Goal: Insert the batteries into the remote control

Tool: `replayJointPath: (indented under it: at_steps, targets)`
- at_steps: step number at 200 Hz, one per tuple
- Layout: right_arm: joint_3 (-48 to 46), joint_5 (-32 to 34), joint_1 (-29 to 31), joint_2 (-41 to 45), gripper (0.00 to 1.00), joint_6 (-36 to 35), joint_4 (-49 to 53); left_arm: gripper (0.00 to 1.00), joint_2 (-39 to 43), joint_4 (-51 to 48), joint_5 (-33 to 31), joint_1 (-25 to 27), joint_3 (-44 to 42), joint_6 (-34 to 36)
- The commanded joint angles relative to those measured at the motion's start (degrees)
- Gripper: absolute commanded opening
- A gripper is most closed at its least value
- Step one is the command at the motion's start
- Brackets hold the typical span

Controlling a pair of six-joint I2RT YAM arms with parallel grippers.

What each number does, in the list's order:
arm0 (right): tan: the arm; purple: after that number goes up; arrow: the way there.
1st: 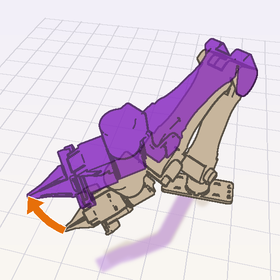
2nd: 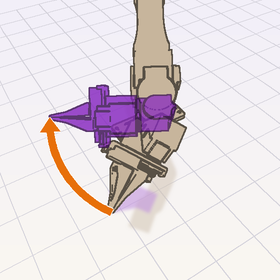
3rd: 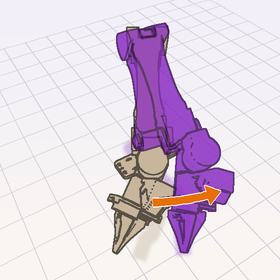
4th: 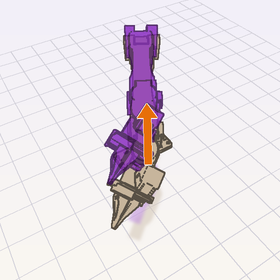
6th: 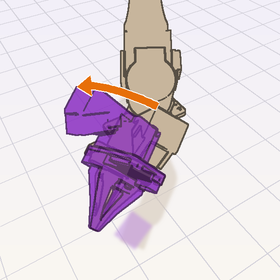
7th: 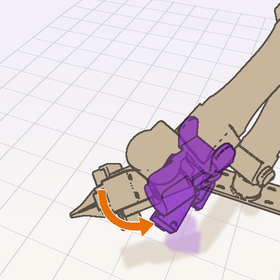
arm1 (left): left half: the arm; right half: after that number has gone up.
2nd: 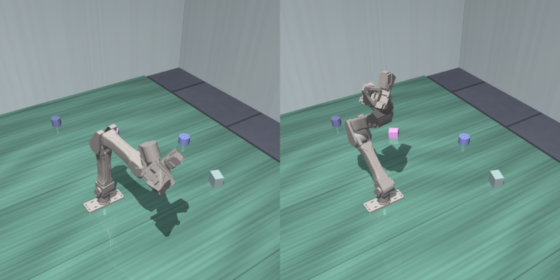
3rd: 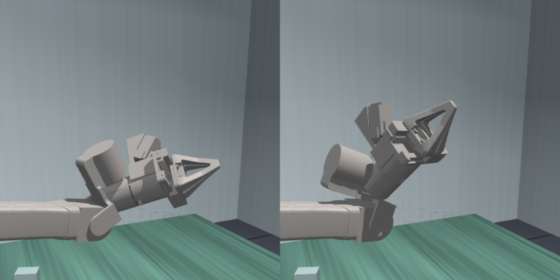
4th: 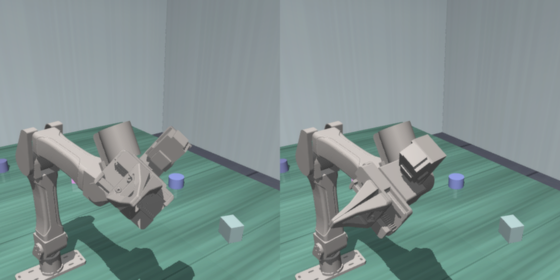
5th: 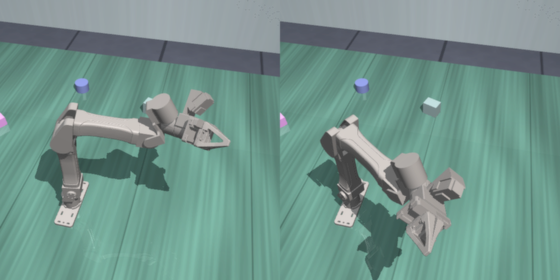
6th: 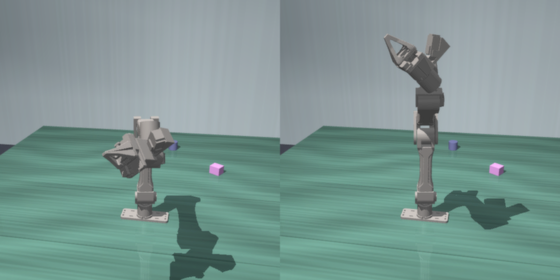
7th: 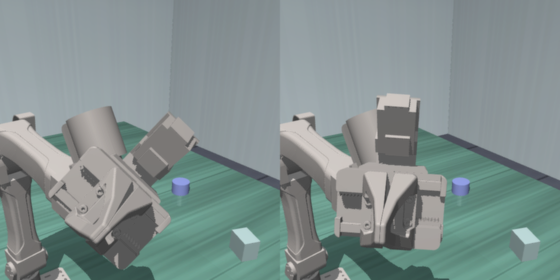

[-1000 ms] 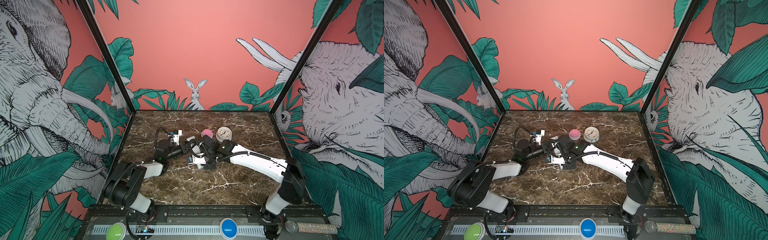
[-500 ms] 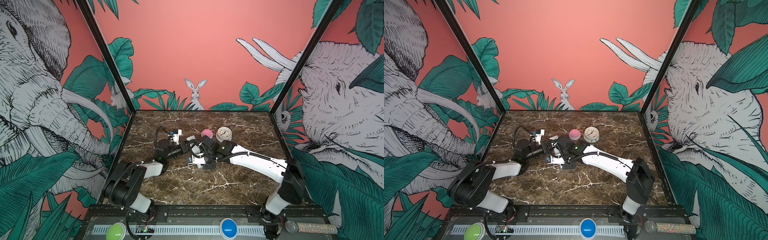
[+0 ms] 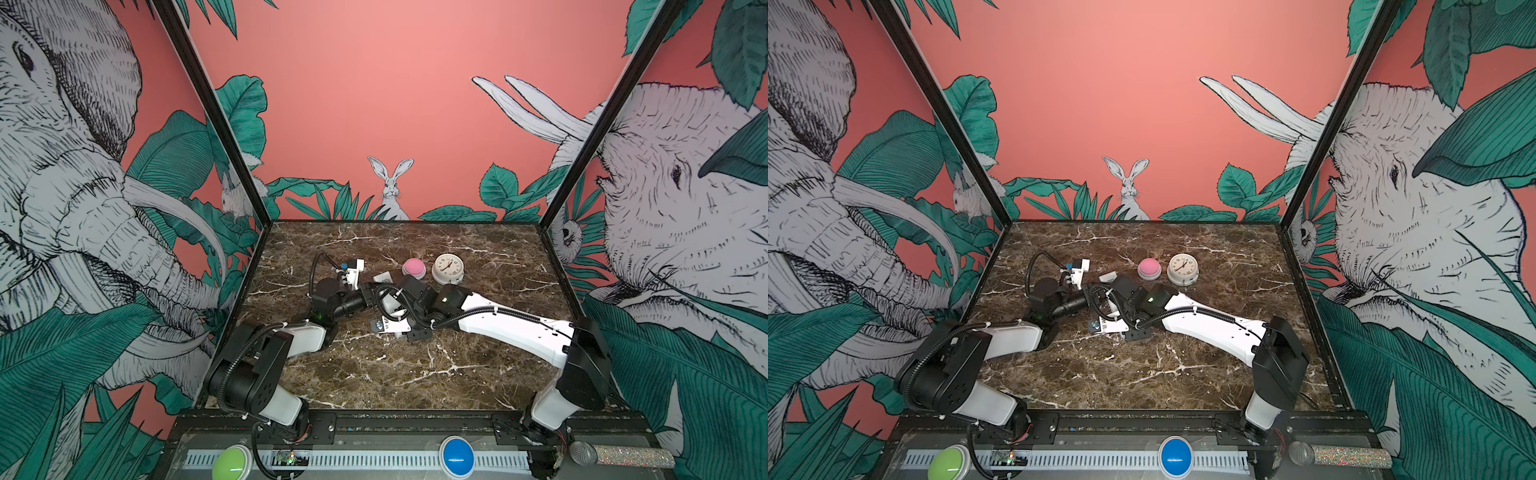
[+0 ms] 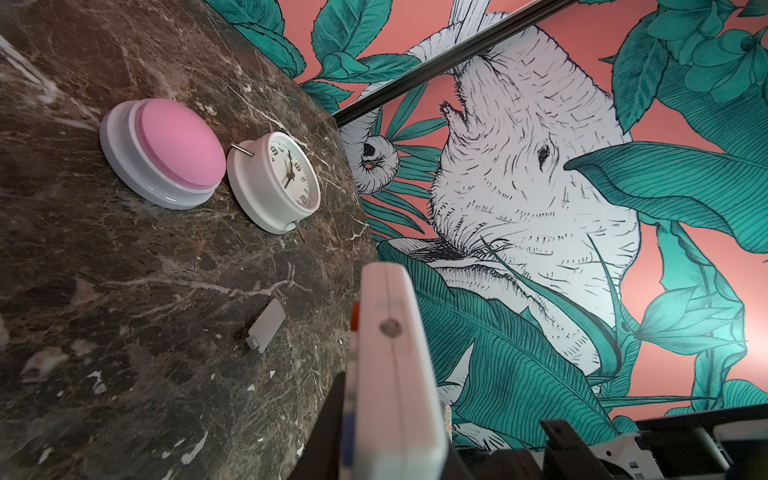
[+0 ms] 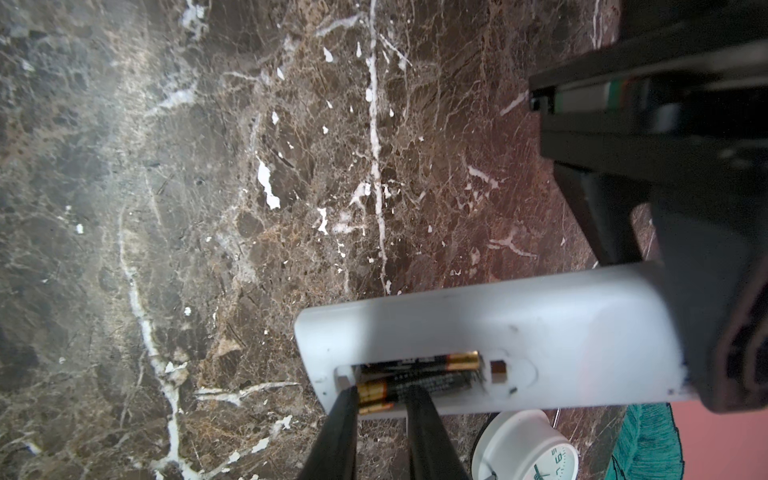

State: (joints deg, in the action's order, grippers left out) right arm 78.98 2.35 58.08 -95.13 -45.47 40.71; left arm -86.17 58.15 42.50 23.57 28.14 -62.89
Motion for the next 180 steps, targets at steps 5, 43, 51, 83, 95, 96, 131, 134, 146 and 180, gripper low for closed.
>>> replayJointPath:
  at_steps: [5,43,51,83,95,96,131,134,146,180]
  targets:
    - [-1.8,0.7,-0.2,-0.4,0.23,-1.8,-9.7,0.00,3.1,7.1,9.9,2.2,2.4,-7.0]
    - [-3.1,0.5,-0.2,0.6,0.24,-2.3,-10.1,0.00,3.3,8.7,10.7,2.2,2.7,-8.0]
    - [-3.0,0.7,-0.2,0.6,0.24,-2.3,-10.3,0.00,3.3,8.7,11.0,2.2,2.8,-8.1]
    - [-2.5,2.8,-0.2,0.0,0.22,-2.0,-11.9,0.00,3.7,8.4,11.6,2.3,2.9,-8.1]
    - [-2.3,3.3,-0.2,-0.1,0.22,-1.9,-12.4,0.00,3.9,8.0,11.6,2.3,2.9,-7.9]
    - [-2.3,3.3,-0.2,-0.1,0.22,-1.9,-12.5,0.00,3.9,7.9,11.6,2.4,2.9,-7.9]
    - [-2.2,4.4,-0.2,0.1,0.21,-1.9,-13.9,0.00,4.3,7.3,12.0,2.6,2.8,-7.7]
    - [-2.2,4.5,-0.1,0.1,0.21,-1.9,-13.9,0.00,4.3,7.3,11.9,2.6,2.8,-7.7]
    - [-2.1,4.5,-0.2,0.1,0.22,-1.9,-14.2,0.00,4.3,7.3,12.0,2.7,2.8,-7.7]
    - [-2.1,4.8,-0.1,-0.1,0.20,-1.7,-14.3,0.00,4.4,7.2,12.1,2.7,2.9,-7.7]
